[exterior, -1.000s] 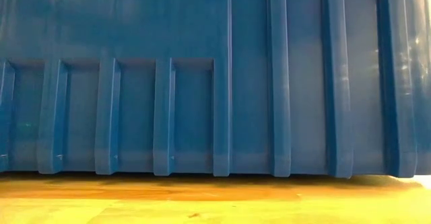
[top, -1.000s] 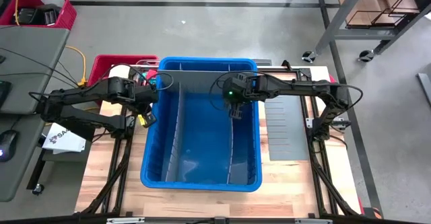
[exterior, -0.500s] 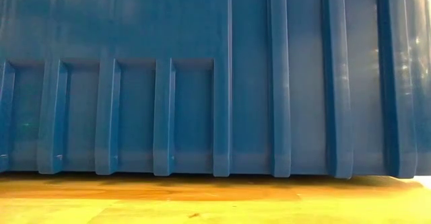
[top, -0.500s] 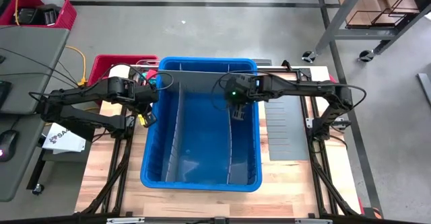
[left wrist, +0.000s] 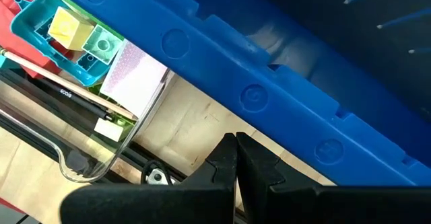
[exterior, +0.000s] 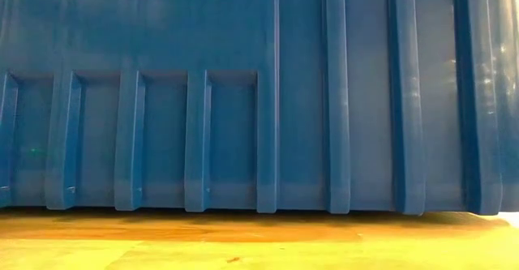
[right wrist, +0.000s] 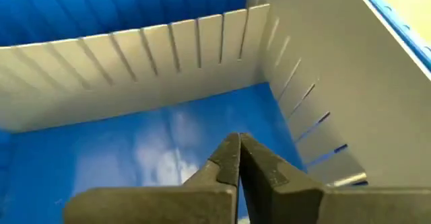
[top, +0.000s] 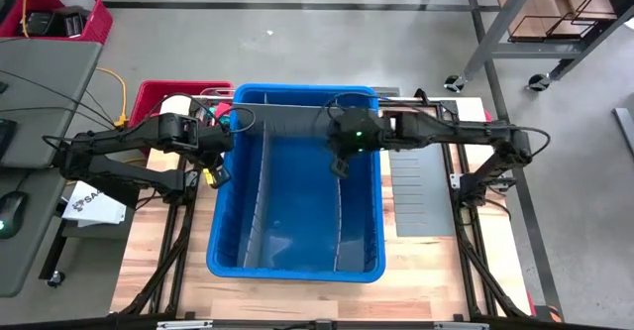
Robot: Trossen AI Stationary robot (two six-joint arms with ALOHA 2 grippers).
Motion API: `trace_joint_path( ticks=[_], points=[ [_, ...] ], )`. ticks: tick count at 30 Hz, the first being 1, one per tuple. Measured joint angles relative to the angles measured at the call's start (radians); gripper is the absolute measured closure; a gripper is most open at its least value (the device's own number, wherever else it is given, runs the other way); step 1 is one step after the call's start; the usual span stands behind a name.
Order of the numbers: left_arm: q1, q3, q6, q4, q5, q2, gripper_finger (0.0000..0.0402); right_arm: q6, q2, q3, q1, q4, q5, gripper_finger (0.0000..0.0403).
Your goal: Sort blocks
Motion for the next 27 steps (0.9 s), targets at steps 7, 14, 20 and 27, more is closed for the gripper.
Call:
trace_joint_path(
  ticks=[7, 14, 20, 27],
  points=[
    [0.0, 0.0, -0.003, 0.0, 0.001, 0.0, 0.0401, 0.064, 0.084, -0.002, -0.046, 0.013, 0.152, 0.0403],
    [0.0, 0.0, -0.011, 0.001, 0.002, 0.0, 0.0401, 0.084, 0.095, -0.002, -0.086, -0.074, 0.181, 0.0403],
    [0.0, 0.0, -0.011, 0.008, 0.002, 0.0, 0.0401, 0.084, 0.093, 0.0, -0.089, -0.186, 0.182, 0.0403],
    [0.0, 0.0, -0.01, 0.01, -0.013, 0.0, 0.0401, 0.085, 0.009, -0.003, -0.07, -0.042, 0.167, 0.0403]
  ],
)
